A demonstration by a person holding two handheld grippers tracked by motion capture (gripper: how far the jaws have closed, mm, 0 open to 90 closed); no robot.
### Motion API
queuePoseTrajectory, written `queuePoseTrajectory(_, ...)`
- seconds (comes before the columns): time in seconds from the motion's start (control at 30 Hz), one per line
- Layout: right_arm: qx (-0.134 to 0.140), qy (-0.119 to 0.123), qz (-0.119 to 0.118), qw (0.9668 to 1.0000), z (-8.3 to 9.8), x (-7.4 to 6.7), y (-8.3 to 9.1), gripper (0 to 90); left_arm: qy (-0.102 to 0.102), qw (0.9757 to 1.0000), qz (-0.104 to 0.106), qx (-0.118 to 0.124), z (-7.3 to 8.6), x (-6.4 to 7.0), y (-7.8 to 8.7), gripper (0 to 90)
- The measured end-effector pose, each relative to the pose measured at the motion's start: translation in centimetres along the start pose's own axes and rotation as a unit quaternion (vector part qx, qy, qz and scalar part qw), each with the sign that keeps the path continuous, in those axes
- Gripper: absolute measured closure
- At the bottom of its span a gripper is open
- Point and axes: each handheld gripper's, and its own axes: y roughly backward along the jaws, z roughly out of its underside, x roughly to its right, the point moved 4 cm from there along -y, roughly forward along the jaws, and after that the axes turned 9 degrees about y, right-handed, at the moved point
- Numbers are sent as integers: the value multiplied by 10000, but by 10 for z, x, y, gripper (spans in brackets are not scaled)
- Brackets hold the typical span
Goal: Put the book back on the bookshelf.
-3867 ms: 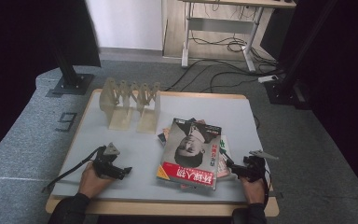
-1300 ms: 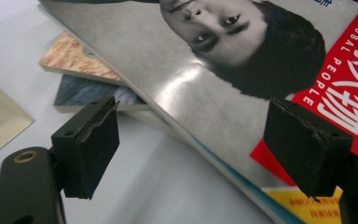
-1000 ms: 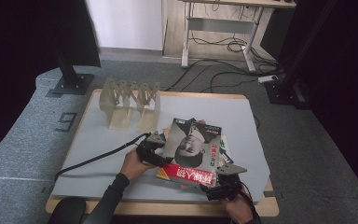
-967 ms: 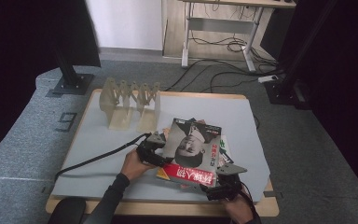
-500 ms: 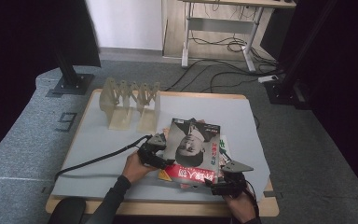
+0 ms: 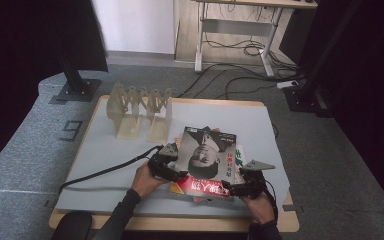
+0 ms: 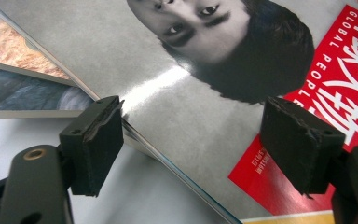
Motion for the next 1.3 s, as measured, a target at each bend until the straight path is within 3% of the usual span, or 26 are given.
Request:
queuePoseTrajectory(0.2, -101, -18, 50, 9999, -16, 19, -19, 59, -42, 10000, -23, -25, 2, 3, 2, 213)
queuePoseTrajectory(0.5, -136, -78, -72, 9999, -26, 31, -31, 88, -78, 10000, -37, -38, 5, 6, 2, 204)
queuePoseTrajectory(0.83, -136, -47, -100, 9998, -26, 30, -38, 41, -40, 10000, -31, -51, 9, 12, 2, 185)
queuePoseTrajectory(1.3, -245, 227, -121, 9994, -32, 28, -46, 36, -160, 9997, -38, -187, 23, 29, 7, 170)
